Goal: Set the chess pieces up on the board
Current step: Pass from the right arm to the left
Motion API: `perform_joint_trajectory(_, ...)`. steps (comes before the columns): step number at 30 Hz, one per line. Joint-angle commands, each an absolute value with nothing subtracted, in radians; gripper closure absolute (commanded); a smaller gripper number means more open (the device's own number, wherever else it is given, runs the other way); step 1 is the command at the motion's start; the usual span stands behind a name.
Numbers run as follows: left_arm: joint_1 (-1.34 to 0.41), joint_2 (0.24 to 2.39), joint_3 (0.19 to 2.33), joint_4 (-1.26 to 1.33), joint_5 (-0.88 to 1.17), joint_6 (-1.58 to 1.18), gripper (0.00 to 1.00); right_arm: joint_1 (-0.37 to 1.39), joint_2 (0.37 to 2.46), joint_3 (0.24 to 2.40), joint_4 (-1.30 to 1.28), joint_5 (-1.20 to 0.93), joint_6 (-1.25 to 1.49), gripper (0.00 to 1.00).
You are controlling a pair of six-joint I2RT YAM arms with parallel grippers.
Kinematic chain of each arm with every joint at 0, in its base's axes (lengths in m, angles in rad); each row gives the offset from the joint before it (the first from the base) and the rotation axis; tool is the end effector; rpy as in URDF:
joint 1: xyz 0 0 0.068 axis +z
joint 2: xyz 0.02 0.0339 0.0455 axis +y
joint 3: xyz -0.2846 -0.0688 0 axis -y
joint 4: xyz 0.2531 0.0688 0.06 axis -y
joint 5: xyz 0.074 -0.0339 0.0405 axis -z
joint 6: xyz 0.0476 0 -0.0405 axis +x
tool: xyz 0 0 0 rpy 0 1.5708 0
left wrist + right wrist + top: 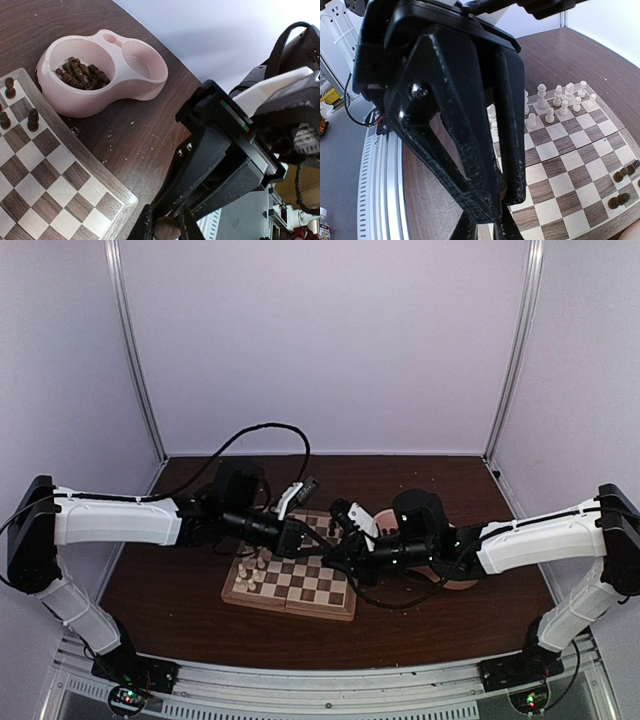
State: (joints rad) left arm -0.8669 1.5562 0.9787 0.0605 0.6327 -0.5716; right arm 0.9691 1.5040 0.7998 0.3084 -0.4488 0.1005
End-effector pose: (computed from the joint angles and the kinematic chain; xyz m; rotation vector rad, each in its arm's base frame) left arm 0.2105 -0.2914 0.2546 0.7777 2.2282 -1.4595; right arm 0.1758 0.2925 0.2343 -1.1628 1.7551 1.1152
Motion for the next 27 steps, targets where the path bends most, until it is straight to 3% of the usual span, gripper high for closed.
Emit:
perform_joint_trajectory(1,-0.867,1.538,1.008,0.064,0.635,-0.556,0.98,0.971,1.492,0.817,0.325,-0.426,0.093,0.94)
perform_joint_trajectory(8,-0.864,1.513,0.933,0.237,0.644,-0.644,1.0,0.971,1.411,0.729,0.431,-0.387,0.105,0.64)
perform_joint_trajectory(13,-0.865,1.452,0.856,0.39,0.62,-0.698,1.0,0.972,1.364,0.667,0.514,-0.362,0.126,0.54)
perform_joint_trajectory(19,-0.865,1.378,0.703,0.659,0.528,-0.749,1.0,0.971,1.433,0.655,0.697,-0.462,0.311,0.52)
perform_joint_trajectory(27,-0.865,1.42,0.639,0.909,0.55,-0.816,1.0,0.943,1.558,0.653,0.976,-0.586,0.566,0.56)
